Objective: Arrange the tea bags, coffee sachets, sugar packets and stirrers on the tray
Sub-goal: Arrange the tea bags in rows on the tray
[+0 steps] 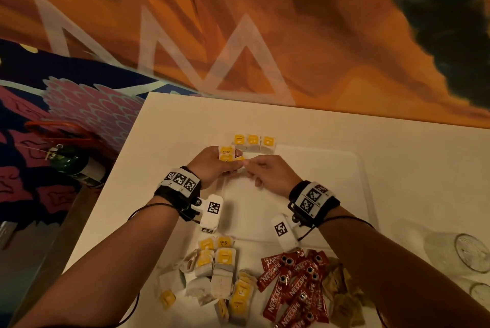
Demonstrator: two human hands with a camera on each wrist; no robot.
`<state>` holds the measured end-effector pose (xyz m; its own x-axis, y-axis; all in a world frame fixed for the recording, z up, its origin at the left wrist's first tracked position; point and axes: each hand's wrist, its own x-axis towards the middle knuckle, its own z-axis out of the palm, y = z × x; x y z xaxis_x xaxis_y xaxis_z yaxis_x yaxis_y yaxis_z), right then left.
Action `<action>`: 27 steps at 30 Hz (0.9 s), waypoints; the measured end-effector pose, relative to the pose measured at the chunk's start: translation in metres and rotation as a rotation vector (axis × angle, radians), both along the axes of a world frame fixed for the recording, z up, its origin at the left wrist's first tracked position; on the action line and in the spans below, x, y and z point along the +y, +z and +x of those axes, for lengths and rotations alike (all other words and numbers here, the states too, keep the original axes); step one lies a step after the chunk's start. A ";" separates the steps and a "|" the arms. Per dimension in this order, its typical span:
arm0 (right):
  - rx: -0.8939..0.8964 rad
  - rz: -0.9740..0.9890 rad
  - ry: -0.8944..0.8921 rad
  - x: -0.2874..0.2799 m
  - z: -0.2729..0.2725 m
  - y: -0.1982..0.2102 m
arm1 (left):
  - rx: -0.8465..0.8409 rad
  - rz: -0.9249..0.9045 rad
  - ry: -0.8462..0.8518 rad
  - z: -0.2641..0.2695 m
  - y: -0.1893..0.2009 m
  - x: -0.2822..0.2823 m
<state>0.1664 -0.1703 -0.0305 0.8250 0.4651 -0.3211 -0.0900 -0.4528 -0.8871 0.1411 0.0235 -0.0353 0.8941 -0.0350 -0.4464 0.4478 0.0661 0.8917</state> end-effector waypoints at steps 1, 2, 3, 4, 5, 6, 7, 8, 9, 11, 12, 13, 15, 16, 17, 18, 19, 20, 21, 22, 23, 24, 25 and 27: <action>0.006 0.015 -0.007 0.001 -0.003 -0.001 | 0.000 -0.007 0.000 0.000 0.001 -0.001; 0.015 0.026 -0.024 0.002 -0.005 -0.002 | 0.001 -0.021 0.003 0.000 0.002 -0.002; 0.029 0.032 -0.043 0.003 -0.006 -0.004 | 0.002 -0.042 0.005 0.000 0.004 -0.002; 0.038 0.035 -0.056 0.003 -0.007 -0.005 | 0.001 -0.063 0.009 0.000 0.004 -0.002; 0.040 0.042 -0.057 0.003 -0.008 -0.005 | -0.003 -0.075 0.013 0.000 0.006 -0.002; 0.042 0.052 -0.053 0.003 -0.009 -0.005 | -0.012 -0.073 0.016 -0.001 0.007 -0.002; 0.047 0.067 -0.050 0.003 -0.011 -0.005 | -0.030 -0.057 0.015 -0.001 0.009 -0.001; 0.054 0.083 -0.049 0.003 -0.012 -0.004 | -0.055 -0.027 0.011 -0.001 0.009 0.000; 0.062 0.100 -0.052 0.003 -0.012 -0.003 | -0.085 0.013 0.001 -0.001 0.011 0.000; 0.068 0.118 -0.066 0.004 -0.012 -0.001 | -0.144 0.095 -0.015 0.000 0.013 0.002; 0.072 0.118 -0.076 0.004 -0.011 0.000 | -0.162 0.123 -0.016 0.001 0.013 0.002; 0.069 0.111 -0.084 0.004 -0.009 0.000 | -0.172 0.138 -0.013 0.002 0.014 0.003; 0.032 0.076 -0.067 0.005 -0.007 -0.002 | -0.182 0.138 0.003 0.003 0.016 0.002; 0.015 0.059 -0.051 0.005 -0.006 -0.004 | -0.183 0.133 0.015 0.003 0.015 0.002; 0.005 0.047 -0.040 0.006 -0.006 -0.005 | -0.182 0.132 0.028 0.003 0.015 0.002; -0.001 0.038 -0.037 0.006 -0.006 -0.007 | -0.180 0.133 0.041 0.003 0.013 0.002; -0.008 0.029 -0.041 0.007 -0.005 -0.009 | -0.177 0.130 0.054 0.003 0.012 0.002; -0.018 0.016 -0.045 0.008 -0.004 -0.011 | -0.171 0.124 0.073 0.003 0.011 0.002; -0.030 -0.002 -0.049 0.009 -0.003 -0.013 | -0.160 0.116 0.099 0.002 0.010 0.002; -0.042 -0.021 -0.054 0.010 -0.001 -0.015 | -0.142 0.104 0.132 0.002 0.008 0.002; -0.053 -0.041 -0.063 0.012 0.001 -0.017 | -0.116 0.080 0.167 0.002 0.008 0.002; -0.057 -0.062 -0.078 0.014 0.004 -0.020 | -0.078 0.042 0.199 0.002 0.007 0.003; -0.055 -0.083 -0.097 0.015 0.007 -0.023 | -0.034 -0.008 0.226 0.001 0.006 0.004; -0.070 -0.121 -0.114 0.019 0.015 -0.025 | 0.047 -0.083 0.247 0.000 0.004 0.009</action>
<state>0.1813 -0.1515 -0.0557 0.8922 0.3290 -0.3094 -0.0869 -0.5472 -0.8325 0.1409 0.0329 -0.0317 0.8585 0.1441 -0.4922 0.4496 0.2505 0.8574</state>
